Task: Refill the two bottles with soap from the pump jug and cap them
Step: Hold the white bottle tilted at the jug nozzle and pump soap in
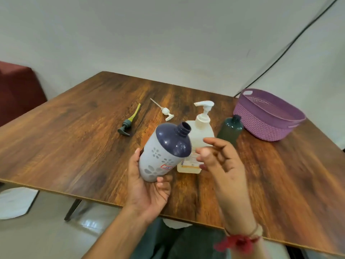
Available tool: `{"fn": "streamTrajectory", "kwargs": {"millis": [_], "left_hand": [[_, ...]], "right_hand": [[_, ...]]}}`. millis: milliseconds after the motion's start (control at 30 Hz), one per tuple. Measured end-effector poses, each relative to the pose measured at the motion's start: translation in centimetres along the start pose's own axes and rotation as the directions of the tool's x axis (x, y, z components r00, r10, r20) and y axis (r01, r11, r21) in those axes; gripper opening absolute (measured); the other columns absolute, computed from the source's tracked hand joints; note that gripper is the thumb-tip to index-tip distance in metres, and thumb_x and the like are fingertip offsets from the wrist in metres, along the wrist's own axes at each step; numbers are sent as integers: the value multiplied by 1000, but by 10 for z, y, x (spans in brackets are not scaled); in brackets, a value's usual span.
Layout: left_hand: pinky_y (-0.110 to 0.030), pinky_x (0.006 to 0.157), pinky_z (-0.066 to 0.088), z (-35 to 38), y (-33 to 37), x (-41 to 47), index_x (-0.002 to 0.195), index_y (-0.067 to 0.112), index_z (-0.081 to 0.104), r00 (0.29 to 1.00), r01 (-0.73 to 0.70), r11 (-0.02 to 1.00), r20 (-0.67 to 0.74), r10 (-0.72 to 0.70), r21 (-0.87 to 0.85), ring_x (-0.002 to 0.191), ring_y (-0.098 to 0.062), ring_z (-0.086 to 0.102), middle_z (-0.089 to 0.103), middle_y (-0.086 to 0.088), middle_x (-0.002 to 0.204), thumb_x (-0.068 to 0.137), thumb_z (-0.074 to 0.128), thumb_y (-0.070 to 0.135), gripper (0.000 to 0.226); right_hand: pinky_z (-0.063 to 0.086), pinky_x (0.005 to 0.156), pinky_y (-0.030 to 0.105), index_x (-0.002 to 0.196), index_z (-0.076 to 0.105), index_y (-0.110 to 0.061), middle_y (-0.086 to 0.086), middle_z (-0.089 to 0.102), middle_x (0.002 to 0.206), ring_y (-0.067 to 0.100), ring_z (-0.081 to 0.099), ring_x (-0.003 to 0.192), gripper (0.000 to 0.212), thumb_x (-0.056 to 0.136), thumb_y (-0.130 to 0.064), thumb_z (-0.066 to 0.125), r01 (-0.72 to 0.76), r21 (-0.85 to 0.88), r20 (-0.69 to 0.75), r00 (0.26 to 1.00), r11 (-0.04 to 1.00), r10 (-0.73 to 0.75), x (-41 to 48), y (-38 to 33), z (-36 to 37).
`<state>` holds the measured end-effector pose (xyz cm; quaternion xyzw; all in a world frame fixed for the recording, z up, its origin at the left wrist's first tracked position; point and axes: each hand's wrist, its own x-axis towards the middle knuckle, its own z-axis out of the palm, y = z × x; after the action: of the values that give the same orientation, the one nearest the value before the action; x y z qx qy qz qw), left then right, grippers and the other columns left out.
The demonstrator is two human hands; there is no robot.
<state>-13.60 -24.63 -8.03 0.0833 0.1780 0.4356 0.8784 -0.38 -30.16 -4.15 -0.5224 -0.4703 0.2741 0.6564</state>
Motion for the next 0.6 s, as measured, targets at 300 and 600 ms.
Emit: {"fn": "streamTrajectory", "kwargs": {"millis": [300,600], "left_hand": [[-22,57,49,-1,-32,-1,103,13,73,993,22,957,101,-53,288,83,-19,50,57,-18,111,69,58,71,69],[-34,74,56,-2,-13,-18,107,41,56,945,-282,77,263,194,956,78,-9,65,65,20,94,56,60,71,59]], "right_hand": [[52,88,28,137,35,-24,-2,57,129,16,58,117,93,56,-17,80,30,163,3,1000,986,-31,-17,25,21],[53,76,17,140,31,-15,0,55,122,7,62,106,104,49,-25,80,85,153,-250,967,985,-45,-30,31,-13]]}}
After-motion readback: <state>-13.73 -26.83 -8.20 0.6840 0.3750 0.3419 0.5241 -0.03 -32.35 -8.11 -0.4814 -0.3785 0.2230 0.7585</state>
